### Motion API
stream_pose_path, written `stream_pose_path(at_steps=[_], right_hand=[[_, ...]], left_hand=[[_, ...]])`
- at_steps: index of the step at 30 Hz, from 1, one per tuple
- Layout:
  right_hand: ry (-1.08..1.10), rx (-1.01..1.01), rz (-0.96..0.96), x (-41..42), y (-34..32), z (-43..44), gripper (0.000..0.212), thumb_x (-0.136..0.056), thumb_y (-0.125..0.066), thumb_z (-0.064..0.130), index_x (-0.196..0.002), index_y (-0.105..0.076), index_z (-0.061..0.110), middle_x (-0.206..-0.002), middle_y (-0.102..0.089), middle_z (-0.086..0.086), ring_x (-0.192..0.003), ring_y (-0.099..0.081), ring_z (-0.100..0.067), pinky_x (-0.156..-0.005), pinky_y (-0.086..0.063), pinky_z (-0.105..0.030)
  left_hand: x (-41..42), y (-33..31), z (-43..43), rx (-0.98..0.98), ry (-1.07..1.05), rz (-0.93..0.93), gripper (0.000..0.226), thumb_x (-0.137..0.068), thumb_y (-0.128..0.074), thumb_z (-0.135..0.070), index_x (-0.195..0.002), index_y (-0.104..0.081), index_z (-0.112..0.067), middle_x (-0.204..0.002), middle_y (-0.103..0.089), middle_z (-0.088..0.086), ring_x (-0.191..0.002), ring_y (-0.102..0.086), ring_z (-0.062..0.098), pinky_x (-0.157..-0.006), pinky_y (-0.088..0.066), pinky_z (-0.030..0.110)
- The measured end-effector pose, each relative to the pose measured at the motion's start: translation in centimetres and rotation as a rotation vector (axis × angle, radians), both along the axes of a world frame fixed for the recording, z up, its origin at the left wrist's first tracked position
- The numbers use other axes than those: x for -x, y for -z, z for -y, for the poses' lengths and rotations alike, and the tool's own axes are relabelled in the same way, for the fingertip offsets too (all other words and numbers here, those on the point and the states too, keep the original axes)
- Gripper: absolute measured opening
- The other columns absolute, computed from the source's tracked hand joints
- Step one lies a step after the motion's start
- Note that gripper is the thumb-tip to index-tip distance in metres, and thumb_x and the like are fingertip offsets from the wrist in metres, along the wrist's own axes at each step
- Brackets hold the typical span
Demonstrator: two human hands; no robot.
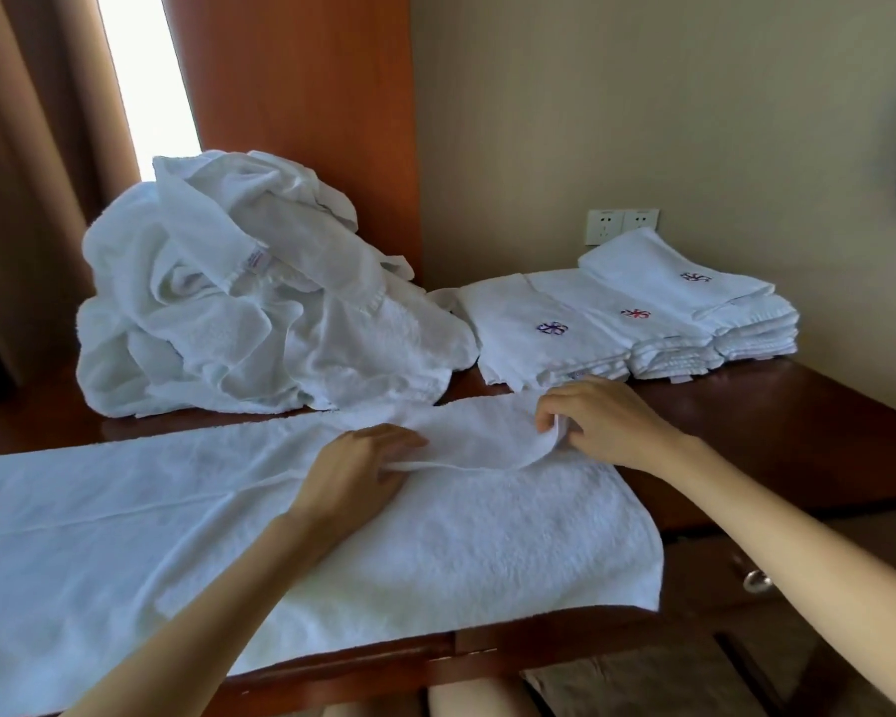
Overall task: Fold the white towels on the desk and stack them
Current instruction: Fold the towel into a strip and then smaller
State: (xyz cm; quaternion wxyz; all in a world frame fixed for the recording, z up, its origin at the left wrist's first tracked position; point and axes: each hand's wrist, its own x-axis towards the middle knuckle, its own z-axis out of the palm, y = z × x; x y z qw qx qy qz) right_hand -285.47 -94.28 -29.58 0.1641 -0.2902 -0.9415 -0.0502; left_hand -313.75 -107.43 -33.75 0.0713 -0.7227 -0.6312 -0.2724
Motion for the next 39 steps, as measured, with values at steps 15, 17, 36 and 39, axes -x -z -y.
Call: stream_pose_path(at_steps=[15,17,36,39], right_hand=[[0.334,0.258,0.477,0.0,-2.7,2.6,0.039,-0.091,-0.055,0.011,-0.116,-0.056,0.040,-0.117,-0.055,0.012,-0.100,-0.052,-0.011,-0.078,-0.044,-0.027],[0.309,0.339,0.569,0.7,-4.0,3.0,0.047,-0.094,-0.048,0.010,-0.132,-0.050,0.037,-0.128,-0.050,0.006,-0.107,-0.050,-0.013,-0.087,-0.045,-0.030],[0.186,0.435,0.086,2.9,3.8,-1.0,0.061,-0.099,-0.029,0.059,-0.153,-0.012,0.037,-0.161,-0.001,0.016,-0.146,0.004,-0.001,-0.114,0.004,-0.023],[0.178,0.475,0.035,1.5,4.1,-1.9,0.059,-0.100,-0.031,0.055,-0.153,-0.015,0.035,-0.161,-0.004,0.015,-0.146,0.002,0.000,-0.113,0.003,-0.022]], left_hand=[[0.5,0.3,-0.1,0.119,0.135,-0.037,0.041,-0.090,-0.048,-0.044,-0.130,-0.056,-0.044,-0.141,-0.049,-0.019,-0.135,-0.037,-0.003,-0.099,-0.038,0.018],[0.3,0.1,0.0,0.142,0.164,-0.022,0.045,-0.092,-0.037,-0.054,-0.131,-0.055,-0.043,-0.142,-0.048,-0.017,-0.136,-0.035,-0.004,-0.106,-0.035,0.019],[0.4,0.7,-0.6,0.468,-0.163,-0.152,0.061,-0.088,-0.006,-0.068,-0.146,0.007,-0.054,-0.159,0.010,-0.018,-0.149,0.008,0.022,-0.114,0.008,0.060],[-0.6,-0.1,-0.7,0.543,-0.207,-0.180,0.057,-0.096,-0.013,-0.061,-0.149,0.005,-0.049,-0.160,0.010,-0.013,-0.149,0.008,0.028,-0.112,0.007,0.066]])
